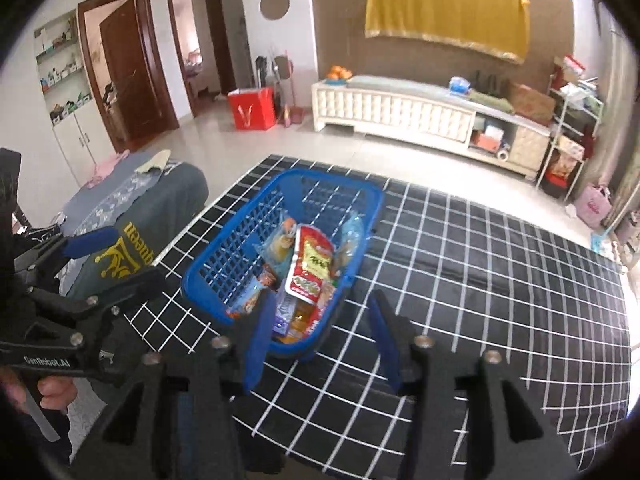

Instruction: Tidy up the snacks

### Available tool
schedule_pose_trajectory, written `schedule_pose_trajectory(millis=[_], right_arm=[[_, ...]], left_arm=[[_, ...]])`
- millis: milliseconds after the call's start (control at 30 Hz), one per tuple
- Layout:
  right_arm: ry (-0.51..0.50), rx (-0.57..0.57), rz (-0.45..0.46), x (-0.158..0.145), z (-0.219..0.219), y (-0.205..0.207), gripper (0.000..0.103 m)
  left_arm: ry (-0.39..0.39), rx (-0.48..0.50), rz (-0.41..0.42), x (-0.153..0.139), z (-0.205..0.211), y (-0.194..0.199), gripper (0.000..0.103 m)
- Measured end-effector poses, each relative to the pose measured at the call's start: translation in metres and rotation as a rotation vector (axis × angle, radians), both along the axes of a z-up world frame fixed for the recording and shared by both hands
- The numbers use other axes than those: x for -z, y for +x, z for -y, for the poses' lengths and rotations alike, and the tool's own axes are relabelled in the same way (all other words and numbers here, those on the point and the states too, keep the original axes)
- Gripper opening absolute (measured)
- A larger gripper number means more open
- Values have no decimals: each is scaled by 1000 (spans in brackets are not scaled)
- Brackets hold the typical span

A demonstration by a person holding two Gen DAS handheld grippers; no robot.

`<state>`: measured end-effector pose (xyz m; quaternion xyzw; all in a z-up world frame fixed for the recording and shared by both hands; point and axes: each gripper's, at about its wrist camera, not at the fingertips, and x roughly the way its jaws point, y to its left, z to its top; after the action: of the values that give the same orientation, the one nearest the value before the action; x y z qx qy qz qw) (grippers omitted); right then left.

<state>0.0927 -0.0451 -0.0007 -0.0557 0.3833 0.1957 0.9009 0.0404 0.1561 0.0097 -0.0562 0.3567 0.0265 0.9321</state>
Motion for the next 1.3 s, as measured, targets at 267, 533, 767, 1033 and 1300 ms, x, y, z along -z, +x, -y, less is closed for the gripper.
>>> schedule_pose_trajectory(millis=[267,533,767,1033,1300], right_arm=[[40,33,88,-30,29,-41,90],[62,56,201,-57,44,-79,103],[91,85,247,-66,56,-108,103],[130,122,242,-62,68,-116,103],[140,119,254,-65,69,-126,103]], left_arm=[[-3,41,136,-40,33,-35,103],[18,84,234,-68,64,-70,103],[14,106,291,-80,79,-97,103],[29,132,294,-82,88,-106,103],[33,135,281,-80,91,-108,103]])
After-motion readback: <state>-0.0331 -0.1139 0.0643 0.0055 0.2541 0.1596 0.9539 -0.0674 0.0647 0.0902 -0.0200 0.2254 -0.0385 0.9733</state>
